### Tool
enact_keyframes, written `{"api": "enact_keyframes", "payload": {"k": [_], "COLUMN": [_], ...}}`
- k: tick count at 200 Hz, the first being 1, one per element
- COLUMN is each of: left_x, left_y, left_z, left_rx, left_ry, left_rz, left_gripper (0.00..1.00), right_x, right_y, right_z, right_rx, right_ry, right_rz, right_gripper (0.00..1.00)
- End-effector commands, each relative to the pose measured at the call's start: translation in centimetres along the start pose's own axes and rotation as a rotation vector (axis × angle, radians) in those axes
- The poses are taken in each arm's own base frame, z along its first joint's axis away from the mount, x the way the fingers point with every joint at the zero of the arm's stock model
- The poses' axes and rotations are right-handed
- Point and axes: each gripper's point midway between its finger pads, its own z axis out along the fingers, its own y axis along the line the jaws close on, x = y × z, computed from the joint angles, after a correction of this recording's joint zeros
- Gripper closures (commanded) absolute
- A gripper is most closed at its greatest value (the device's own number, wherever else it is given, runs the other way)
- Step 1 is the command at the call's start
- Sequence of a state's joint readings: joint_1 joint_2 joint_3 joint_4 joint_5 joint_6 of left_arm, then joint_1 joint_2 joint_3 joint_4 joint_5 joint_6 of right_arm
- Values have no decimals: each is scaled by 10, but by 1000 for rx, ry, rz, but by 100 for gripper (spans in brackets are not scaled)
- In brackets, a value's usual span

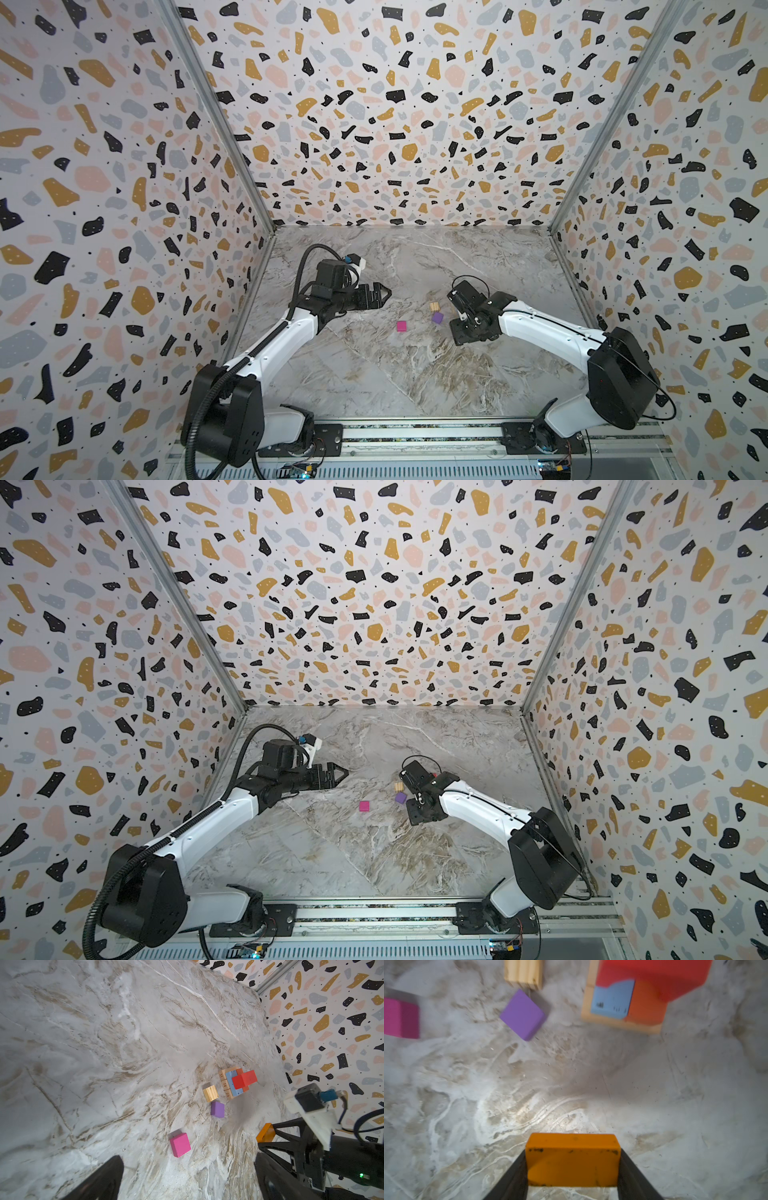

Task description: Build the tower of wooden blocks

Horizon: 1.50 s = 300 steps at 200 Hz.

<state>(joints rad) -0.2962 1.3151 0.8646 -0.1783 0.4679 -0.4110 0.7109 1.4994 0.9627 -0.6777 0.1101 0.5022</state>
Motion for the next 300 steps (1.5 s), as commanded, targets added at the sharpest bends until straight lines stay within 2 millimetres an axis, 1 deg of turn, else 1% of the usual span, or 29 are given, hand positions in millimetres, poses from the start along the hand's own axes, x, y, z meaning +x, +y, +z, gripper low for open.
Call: {"api": "enact_keyframes", "payload": {"k": [1, 31, 61, 105, 144, 165, 180, 203, 233, 251, 279, 300], "left_x": [-5, -5, -5, -4, -3, -3, -4, -4, -4, -3, -4, -4], "left_y": [-2, -3, -2, -1, 0, 1, 0, 0, 1, 0, 0, 0], "left_z": [1, 2, 3, 3, 3, 3, 3, 3, 3, 3, 2, 2], "left_rx": [22, 23, 20, 16, 12, 10, 11, 11, 10, 9, 10, 9], "left_ry": [-16, -14, -12, -9, -6, -6, -8, -7, -8, -8, -10, -10], "left_rz": [5, 2, 1, 0, 3, 3, 4, 4, 3, 4, 4, 5], "left_gripper": [0, 0, 0, 0, 0, 0, 0, 0, 0, 0, 0, 0], "right_x": [-4, 7, 15, 24, 26, 26, 23, 21, 17, 15, 12, 9], "right_y": [1, -3, -4, -4, -4, -4, -4, -4, -3, -2, -2, 0], "right_z": [-2, 11, 23, 35, 42, 41, 39, 39, 37, 36, 35, 33], "right_rx": [-27, -15, -16, -10, 0, 1, -1, 6, 1, 1, 2, -3], "right_ry": [-59, -44, -17, 15, 31, 30, 21, 20, 12, 7, -1, -11], "right_rz": [72, 93, 97, 93, 88, 90, 91, 87, 89, 88, 89, 90], "right_gripper": [53, 53, 53, 52, 51, 49, 41, 33, 26, 20, 20, 25]}}
